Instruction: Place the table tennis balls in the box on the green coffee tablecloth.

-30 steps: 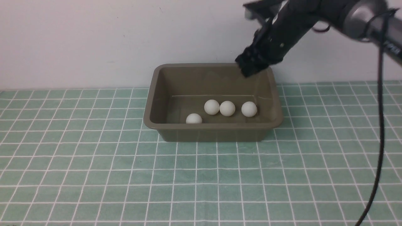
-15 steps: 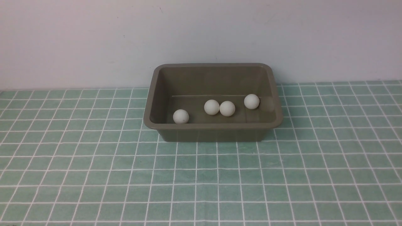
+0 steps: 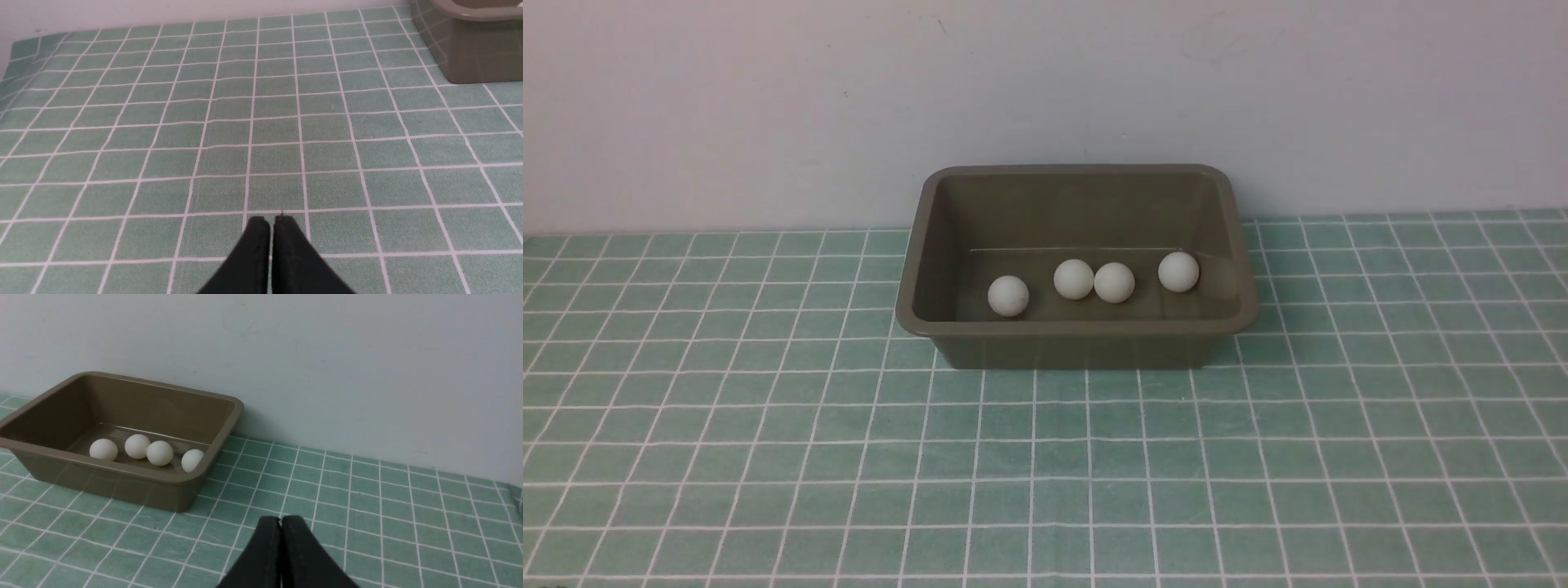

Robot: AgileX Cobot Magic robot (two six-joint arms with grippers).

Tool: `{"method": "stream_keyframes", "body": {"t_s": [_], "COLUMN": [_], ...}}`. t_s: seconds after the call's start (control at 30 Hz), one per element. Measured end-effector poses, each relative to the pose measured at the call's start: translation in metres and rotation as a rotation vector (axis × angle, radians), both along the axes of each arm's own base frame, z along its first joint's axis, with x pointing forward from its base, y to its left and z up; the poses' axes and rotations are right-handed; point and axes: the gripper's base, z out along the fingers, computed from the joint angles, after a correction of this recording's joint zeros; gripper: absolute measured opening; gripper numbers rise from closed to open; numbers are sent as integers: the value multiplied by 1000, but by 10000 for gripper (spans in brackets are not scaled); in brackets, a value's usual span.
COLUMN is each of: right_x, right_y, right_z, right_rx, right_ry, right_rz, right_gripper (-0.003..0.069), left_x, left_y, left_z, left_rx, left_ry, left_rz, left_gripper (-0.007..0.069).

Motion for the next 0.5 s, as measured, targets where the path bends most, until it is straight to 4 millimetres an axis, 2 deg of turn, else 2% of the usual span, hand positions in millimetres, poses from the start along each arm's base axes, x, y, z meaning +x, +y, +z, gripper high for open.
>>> {"method": "stream_keyframes", "body": {"t_s": [0.5], "right_x": [0], "right_y": [0], "right_z": [1], "right_rx": [-13], "right_ry": [-16], "right_rz": [4], "right_gripper": [-10], "left_x": [0], "left_y": [0], "left_z": [0], "left_rx": [0], "left_ry": [0], "left_rz": [0], "left_gripper": [-4]}}
